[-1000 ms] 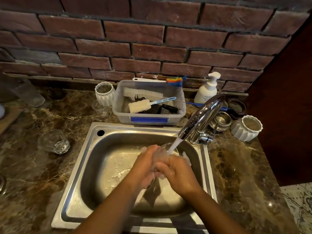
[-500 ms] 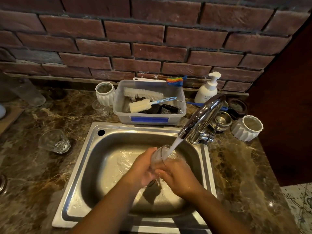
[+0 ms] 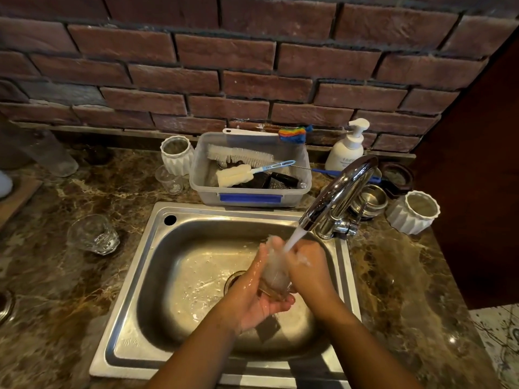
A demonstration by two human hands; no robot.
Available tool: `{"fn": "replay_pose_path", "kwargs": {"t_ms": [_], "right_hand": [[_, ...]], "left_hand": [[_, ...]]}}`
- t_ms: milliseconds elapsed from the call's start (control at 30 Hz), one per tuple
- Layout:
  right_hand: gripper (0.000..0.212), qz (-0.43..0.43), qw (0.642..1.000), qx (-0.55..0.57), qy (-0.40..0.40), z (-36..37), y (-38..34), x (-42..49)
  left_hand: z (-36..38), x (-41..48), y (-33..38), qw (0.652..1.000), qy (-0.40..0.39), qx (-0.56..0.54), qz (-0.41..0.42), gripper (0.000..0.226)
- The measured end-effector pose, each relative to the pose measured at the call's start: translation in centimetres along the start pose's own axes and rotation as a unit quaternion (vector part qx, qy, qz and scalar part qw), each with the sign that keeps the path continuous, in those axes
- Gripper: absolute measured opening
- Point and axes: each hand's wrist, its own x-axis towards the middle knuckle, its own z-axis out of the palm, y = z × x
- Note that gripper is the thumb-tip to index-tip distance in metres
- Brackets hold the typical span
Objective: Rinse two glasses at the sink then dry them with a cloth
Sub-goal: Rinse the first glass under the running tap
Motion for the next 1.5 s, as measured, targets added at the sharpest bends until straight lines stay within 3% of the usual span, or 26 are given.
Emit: {"fn": "replay_pose_path", "kwargs": {"t_ms": [100, 133, 267, 367, 433, 500, 600, 667, 733, 800, 900, 1033, 1167, 1300, 1400, 1467, 1500], "right_hand": [[0.006, 0.034, 0.991, 0.127, 0.034, 0.6, 0.4, 0.7], [0.006, 0.025, 0.992, 0.119, 0.034, 0.9, 0.6, 0.8], [0.034, 0.009, 0.999, 0.045, -0.007, 1.6, 0.4, 0.9], [0.017, 0.034, 0.998, 0.011, -0.053, 0.9, 0.8, 1.7], [0.015, 0.065, 0.997, 0.015, -0.03, 0.8, 0.9, 2.1], [0.023, 0.104, 0.991, 0.085, -0.005, 1.0, 0.9, 2.4], [0.027, 0.179, 0.954, 0.242, -0.013, 0.8, 0.7, 1.8], [0.023, 0.133, 0.966, 0.221, 0.01, 1.1, 0.6, 1.6], [0.014, 0.052, 0.992, 0.117, 0.009, 1.3, 0.6, 1.0], [0.009, 0.035, 0.997, 0.066, -0.006, 1.7, 1.1, 0.5], [0.014, 0.075, 0.996, 0.042, 0.016, 1.8, 2.2, 0.6], [0.028, 0.05, 0.998, -0.036, 0.006, 1.6, 3.0, 1.1], [0.027, 0.102, 0.995, 0.007, 0.012, 2.2, 2.6, 1.4], [0.005, 0.104, 0.991, 0.084, 0.005, 3.3, 2.4, -0.6], [0.013, 0.089, 0.994, 0.066, 0.011, 4.1, 3.6, -1.4], [0.007, 0.117, 0.991, 0.063, 0.022, 4.0, 4.0, -0.9], [0.013, 0.128, 0.99, 0.054, 0.022, 3.7, 4.1, -0.6]], "left_hand": [[1.1, -0.1, 0.0, 0.999, 0.0, -0.03, 0.038, 0.05], [1.8, -0.2, 0.3, 0.997, 0.016, -0.048, 0.05, 0.053], [2.6, 0.4, 0.7, 0.992, 0.077, -0.092, 0.042, 0.063], [1.2, 0.1, 0.9, 0.998, 0.042, -0.046, 0.023, 0.062], [0.7, -0.2, 1.0, 1.0, 0.02, 0.002, 0.022, 0.055], [1.0, -0.4, 1.0, 0.998, 0.028, 0.059, 0.02, 0.057], [0.8, -0.5, 0.5, 0.991, 0.051, 0.117, 0.038, 0.065], [0.7, -0.8, 0.4, 0.996, 0.044, 0.062, 0.042, 0.067], [0.8, -1.0, 0.6, 0.998, 0.042, -0.047, 0.019, 0.063], [0.6, -0.9, 0.7, 0.996, 0.033, -0.088, 0.009, 0.059], [0.6, -1.1, 0.9, 0.999, 0.018, -0.034, -0.026, 0.05], [0.4, -1.4, 0.6, 0.997, 0.057, 0.039, -0.039, 0.05], [0.1, -1.4, 0.3, 0.995, 0.082, 0.035, -0.041, 0.052], [0.2, -2.2, 0.1, 0.997, 0.064, -0.044, -0.015, 0.035], [-0.2, -2.4, -0.6, 0.989, 0.101, -0.101, -0.039, 0.042], [-0.8, -2.4, -1.3, 0.989, 0.094, -0.089, -0.065, 0.051], [-1.0, -2.4, -1.6, 0.992, 0.088, -0.063, -0.069, 0.053]]}}
